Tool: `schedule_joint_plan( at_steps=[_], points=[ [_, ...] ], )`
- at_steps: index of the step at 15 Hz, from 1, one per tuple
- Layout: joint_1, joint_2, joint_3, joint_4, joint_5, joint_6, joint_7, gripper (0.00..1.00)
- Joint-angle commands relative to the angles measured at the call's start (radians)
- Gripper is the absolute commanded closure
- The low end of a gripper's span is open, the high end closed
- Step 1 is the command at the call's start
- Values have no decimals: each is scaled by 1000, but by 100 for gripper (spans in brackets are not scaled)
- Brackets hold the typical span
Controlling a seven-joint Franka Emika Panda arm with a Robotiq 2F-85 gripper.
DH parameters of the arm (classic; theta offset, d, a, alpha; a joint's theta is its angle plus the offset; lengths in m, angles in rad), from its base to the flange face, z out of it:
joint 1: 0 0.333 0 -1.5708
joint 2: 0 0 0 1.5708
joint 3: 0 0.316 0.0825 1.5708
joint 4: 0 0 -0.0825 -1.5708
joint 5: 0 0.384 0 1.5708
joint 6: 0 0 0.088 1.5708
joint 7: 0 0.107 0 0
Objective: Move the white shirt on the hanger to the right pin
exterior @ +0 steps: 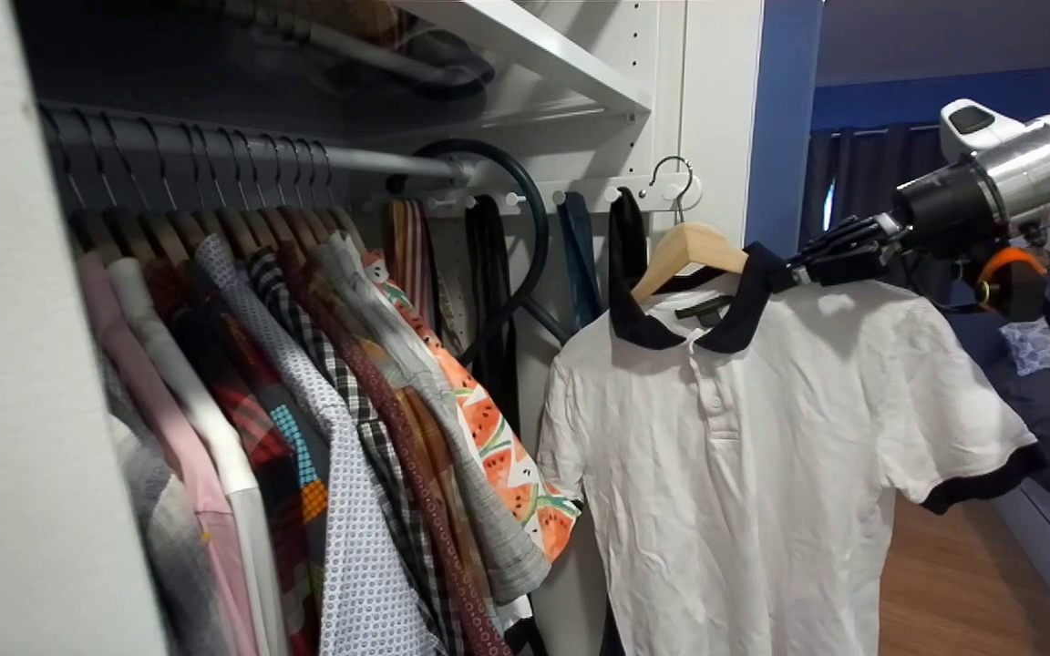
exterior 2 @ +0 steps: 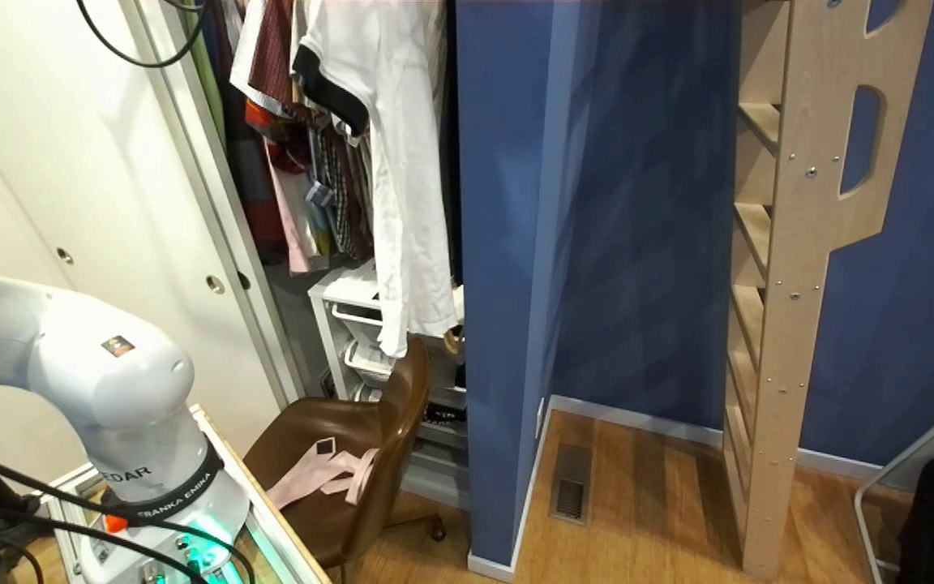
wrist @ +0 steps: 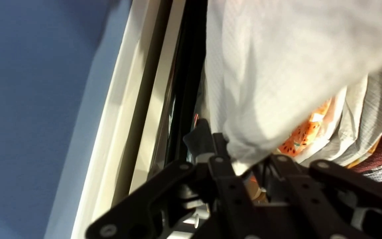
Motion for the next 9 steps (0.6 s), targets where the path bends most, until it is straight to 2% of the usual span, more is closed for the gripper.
schedule_joint_plan(
  at_steps=[1,9],
  points=[
    [-20,-4,4,-2,9,19,41,94],
    [-43,8,10,-11,-20,-2,74,94]
  ],
)
